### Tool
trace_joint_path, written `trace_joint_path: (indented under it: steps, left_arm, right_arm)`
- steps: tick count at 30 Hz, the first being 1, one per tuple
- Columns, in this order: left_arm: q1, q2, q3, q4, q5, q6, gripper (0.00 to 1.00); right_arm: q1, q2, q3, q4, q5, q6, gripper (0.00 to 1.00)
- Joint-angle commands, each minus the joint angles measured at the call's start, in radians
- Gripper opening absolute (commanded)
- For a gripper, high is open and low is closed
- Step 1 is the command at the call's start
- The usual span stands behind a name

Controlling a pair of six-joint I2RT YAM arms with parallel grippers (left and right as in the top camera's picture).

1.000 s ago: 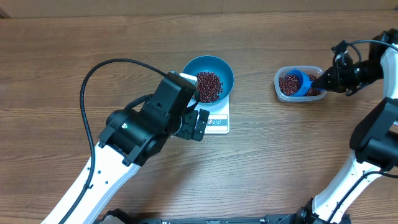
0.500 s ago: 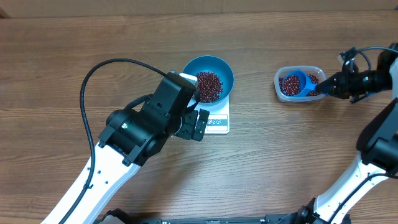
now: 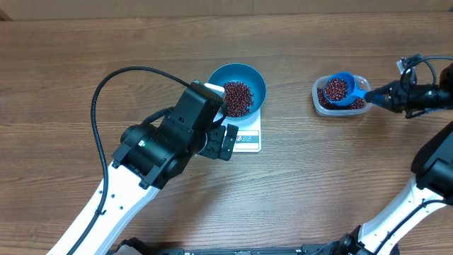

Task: Scoop item into bowl and weigh 150g on scale
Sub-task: 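Lift the filled scoop and carry it over the teal bowl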

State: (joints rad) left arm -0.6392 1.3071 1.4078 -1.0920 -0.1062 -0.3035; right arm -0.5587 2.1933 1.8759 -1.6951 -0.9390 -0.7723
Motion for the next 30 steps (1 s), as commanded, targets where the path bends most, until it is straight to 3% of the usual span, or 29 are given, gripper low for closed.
trace_joint_path:
  steps: [1,11,22,30]
  left_arm:
    - [0.004,0.002,0.009,0.003,-0.008,0.008,1.0]
    - [0.004,0.002,0.009,0.003,-0.008,0.008,1.0]
    - [0.004,0.002,0.009,0.003,-0.008,0.008,1.0]
    - [0.004,0.002,0.009,0.003,-0.008,0.008,1.0]
  right_arm:
    - [0.054,-0.108,0.063,0.0,-0.066,-0.029,0.04]
    - [0.396,-0.192,0.11,0.091,-0.046,0.061,0.04]
    - [0.724,-0.192,0.109,0.367,0.429,0.399,0.04]
    - [0.816,-0.192,0.11,0.404,0.565,0.41,0.04]
